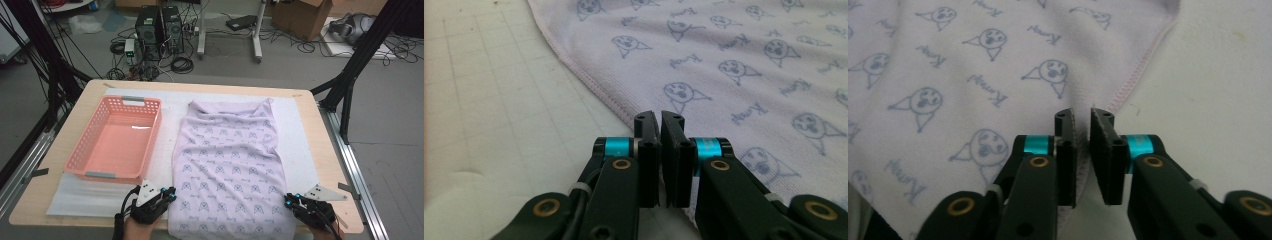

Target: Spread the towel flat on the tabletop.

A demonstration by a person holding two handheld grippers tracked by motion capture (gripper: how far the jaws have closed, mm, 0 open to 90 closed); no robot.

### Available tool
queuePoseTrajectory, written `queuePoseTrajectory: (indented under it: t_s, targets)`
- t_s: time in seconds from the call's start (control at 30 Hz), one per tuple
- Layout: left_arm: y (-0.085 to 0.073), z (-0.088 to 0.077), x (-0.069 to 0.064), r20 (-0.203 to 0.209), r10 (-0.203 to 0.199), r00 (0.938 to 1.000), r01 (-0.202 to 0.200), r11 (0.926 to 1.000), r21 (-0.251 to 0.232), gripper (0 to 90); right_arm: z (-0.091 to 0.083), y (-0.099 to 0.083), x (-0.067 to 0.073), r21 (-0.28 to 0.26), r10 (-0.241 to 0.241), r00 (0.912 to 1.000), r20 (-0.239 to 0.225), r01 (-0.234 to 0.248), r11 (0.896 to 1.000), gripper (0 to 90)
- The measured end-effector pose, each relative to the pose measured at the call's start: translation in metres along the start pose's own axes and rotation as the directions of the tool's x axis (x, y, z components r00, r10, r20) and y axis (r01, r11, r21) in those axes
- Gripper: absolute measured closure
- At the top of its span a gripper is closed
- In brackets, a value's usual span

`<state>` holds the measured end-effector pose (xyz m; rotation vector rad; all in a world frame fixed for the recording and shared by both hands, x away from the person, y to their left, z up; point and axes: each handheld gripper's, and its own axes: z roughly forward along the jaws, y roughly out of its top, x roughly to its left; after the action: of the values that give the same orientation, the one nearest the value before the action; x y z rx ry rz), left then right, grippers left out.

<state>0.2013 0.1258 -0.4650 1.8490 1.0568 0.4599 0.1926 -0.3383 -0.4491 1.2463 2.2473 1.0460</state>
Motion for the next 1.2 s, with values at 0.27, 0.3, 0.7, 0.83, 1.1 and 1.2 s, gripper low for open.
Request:
queuePoseTrajectory:
  t_s: [0.27,0.3,0.7,0.83,1.1,1.2]
  targets:
    - [0.002,-0.002,0.003,0.028,-0.034,0.999,0.033,0.9992,0.024,87.3,-0.001,0.003,0.003,0.02,-0.043,0.9991,0.007,0.043,0.999,86.8]
    - [0.003,-0.004,0.004,0.034,-0.039,0.9987,0.038,0.9988,0.03,87.4,-0.002,0.002,0.004,0.023,-0.042,0.9991,0.006,0.042,0.999,86.8]
    - [-0.005,-0.034,0.0,0.081,-0.059,0.9949,0.055,0.9973,0.049,87.3,-0.029,-0.014,0.011,0.024,-0.048,0.9975,-0.052,0.049,0.999,87.1]
    - [-0.01,-0.039,-0.006,0.093,-0.042,0.9948,0.036,0.9974,0.063,86.8,-0.036,-0.02,0.016,0.034,-0.051,0.997,-0.057,0.053,0.998,86.8]
    - [-0.006,-0.037,-0.007,0.063,-0.056,0.9964,0.06,0.9965,-0.058,50.0,-0.036,-0.016,0.01,-0.03,0.026,0.9996,-0.011,-0.026,0.999,65.8]
    - [-0.004,-0.026,-0.009,0.047,-0.047,0.9978,0.049,0.9981,-0.036,48.4,-0.028,-0.011,0.005,-0.045,0.05,0.9986,0.017,-0.049,0.998,63.9]
